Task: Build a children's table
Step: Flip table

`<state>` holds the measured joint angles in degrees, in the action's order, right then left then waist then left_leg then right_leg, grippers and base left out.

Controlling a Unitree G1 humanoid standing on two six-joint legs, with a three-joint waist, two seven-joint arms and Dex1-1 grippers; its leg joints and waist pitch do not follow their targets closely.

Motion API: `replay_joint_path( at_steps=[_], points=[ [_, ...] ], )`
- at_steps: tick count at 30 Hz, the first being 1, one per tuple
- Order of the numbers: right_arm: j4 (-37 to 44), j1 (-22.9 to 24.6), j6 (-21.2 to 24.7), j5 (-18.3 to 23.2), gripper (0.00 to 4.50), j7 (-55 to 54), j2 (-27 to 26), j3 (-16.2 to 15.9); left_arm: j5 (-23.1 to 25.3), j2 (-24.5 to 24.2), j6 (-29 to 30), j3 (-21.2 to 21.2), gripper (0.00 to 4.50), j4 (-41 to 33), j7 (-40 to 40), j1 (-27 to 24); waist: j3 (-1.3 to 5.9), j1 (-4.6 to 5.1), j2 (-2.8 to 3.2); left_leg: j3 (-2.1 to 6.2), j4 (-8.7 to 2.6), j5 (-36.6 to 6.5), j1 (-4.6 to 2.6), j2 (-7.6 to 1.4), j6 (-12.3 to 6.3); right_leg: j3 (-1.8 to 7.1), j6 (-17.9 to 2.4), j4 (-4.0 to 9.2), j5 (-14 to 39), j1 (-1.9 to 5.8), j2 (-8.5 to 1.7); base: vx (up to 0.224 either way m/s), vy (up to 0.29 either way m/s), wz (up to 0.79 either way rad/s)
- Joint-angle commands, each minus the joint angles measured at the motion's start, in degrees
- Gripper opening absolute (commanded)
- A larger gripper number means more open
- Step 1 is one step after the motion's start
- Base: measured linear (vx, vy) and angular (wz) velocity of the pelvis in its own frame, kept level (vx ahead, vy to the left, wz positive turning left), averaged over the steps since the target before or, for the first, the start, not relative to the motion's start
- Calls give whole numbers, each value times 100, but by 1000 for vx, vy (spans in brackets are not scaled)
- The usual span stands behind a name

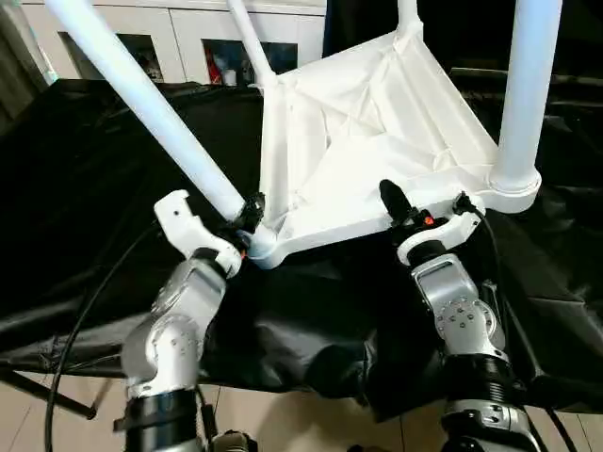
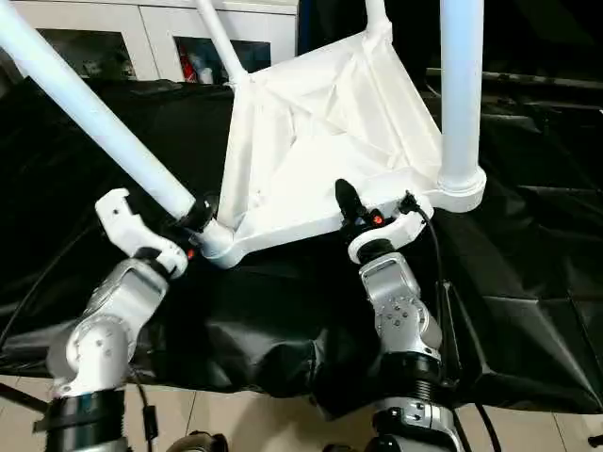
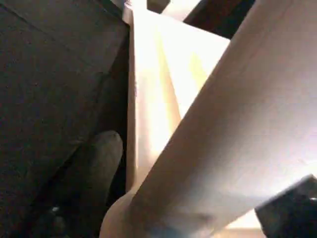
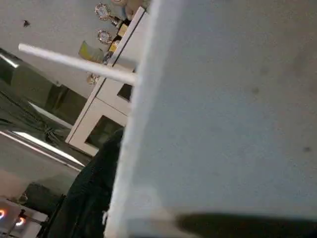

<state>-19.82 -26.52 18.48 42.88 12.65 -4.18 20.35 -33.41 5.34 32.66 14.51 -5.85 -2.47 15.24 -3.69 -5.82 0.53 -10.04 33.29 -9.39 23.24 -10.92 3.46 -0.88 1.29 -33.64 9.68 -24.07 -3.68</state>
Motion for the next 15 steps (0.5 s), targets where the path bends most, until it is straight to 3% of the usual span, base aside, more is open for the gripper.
replay_joint_path(
  at_steps=[1,3,10,15],
  points=[
    [580,-13,-143,-141,209,-46,248,109,-52,217,-5,112,428,-162,17,-328,418,-23,-13,12,-323,-628,-140,-131,-195,85,-994,225,142,290,-257,0,0,0],
    [688,-29,-164,-64,209,-146,298,217,-136,163,56,143,450,-272,17,-422,418,-34,2,16,-323,-666,-141,-132,-160,87,-963,218,174,288,-260,0,0,0],
    [890,-38,-197,-78,207,-291,448,297,-227,16,224,64,450,-499,17,-656,387,-61,14,16,-346,-1073,-155,-132,62,99,-757,264,729,248,-253,0,0,0],
    [1227,-38,-85,-16,205,-441,634,389,-380,-251,658,-34,450,-700,-54,-884,380,-89,23,11,-332,-991,-146,-116,63,103,-641,264,715,237,-239,0,0,0]
  ],
)
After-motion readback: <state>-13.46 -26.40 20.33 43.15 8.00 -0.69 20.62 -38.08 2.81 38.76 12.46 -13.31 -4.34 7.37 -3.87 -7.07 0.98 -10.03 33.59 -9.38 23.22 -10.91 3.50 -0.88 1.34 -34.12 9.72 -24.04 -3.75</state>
